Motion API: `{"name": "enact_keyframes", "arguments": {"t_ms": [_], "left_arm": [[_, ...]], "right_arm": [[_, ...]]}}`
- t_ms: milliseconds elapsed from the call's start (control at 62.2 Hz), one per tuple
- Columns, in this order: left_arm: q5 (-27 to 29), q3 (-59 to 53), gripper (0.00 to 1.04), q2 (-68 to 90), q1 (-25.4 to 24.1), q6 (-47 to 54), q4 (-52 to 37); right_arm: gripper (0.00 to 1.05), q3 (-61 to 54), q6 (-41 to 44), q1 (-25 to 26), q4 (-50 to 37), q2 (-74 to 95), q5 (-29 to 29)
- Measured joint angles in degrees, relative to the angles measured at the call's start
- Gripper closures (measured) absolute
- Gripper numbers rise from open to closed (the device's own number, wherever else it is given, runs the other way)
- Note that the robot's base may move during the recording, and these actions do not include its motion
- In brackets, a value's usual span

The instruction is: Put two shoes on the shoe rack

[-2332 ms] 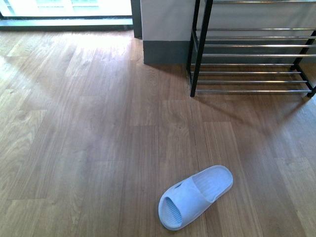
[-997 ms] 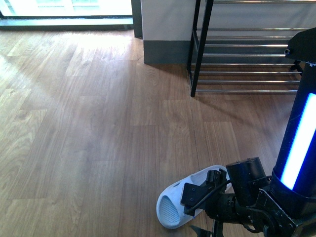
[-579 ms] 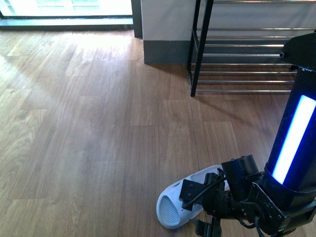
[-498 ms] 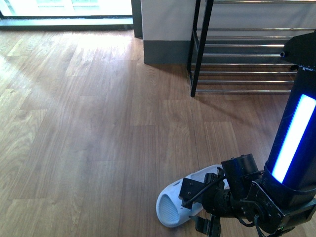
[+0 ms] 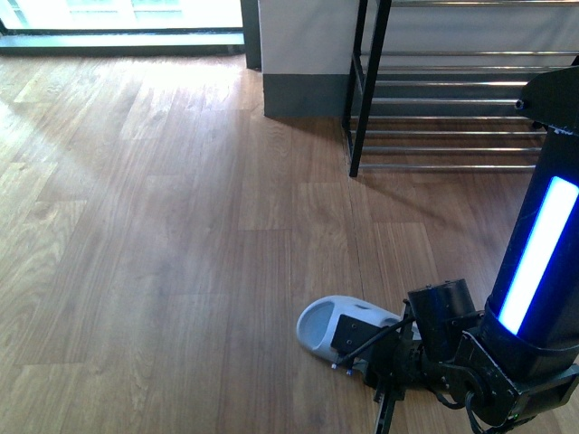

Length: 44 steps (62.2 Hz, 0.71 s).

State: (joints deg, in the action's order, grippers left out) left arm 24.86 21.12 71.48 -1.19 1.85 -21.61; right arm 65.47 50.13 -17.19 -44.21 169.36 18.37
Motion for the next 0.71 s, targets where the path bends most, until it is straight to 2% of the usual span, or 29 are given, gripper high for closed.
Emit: {"name": "enact_keyframes", "arguments": {"t_ms": [193,322,531,708], "left_arm": [[0.0,0.0,1.03,0.0,0.0,0.0,0.0],[0.0,0.0,1.03,0.0,0.0,0.0,0.0],[0.0,0.0,1.03,0.0,0.0,0.0,0.0],[0.0,0.0,1.03,0.0,0.0,0.0,0.0]], "right_arm": [[1.03,-4.5,-2.0,2.0,-2.2,-5.2,-0.6],[1.03,-10.4,-3.0,3.5,-5.0,-14.6,-0.4],[1.03,-23.5,-3.9,4.7,-6.8,-39.6,2.2],[1.03,-34.3,-6.6,5.2,-4.1,-63.1,5.8]]}}
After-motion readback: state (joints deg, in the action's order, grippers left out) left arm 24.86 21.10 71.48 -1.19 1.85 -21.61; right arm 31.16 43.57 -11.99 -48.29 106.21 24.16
